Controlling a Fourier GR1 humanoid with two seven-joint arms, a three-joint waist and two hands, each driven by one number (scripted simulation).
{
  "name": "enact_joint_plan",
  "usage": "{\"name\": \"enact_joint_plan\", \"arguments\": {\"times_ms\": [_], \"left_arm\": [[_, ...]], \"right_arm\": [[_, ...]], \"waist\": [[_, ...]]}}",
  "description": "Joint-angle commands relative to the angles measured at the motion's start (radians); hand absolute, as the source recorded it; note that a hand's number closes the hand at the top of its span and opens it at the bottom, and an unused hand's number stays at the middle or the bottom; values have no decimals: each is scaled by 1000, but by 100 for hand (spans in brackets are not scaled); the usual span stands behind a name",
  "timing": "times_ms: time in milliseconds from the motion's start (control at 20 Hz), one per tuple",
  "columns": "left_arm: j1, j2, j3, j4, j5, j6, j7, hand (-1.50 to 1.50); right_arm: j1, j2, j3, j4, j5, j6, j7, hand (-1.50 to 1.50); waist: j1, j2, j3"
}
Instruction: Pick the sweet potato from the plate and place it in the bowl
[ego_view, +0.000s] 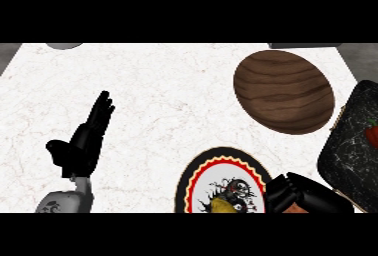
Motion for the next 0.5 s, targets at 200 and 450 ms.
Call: {"name": "enact_joint_plan", "arguments": {"times_ms": [200, 450], "left_arm": [[-35, -11, -6, -22, -4, 15, 68, 0], [-42, 17, 22, -26, 0, 2, 52, 0]], "right_arm": [[157, -152, -301, -360, -213, -18, -85, 150], [223, -222, -520, -523, -360, -15, 54, 150]], "waist": [[5, 3, -1], [17, 5, -1]]}}
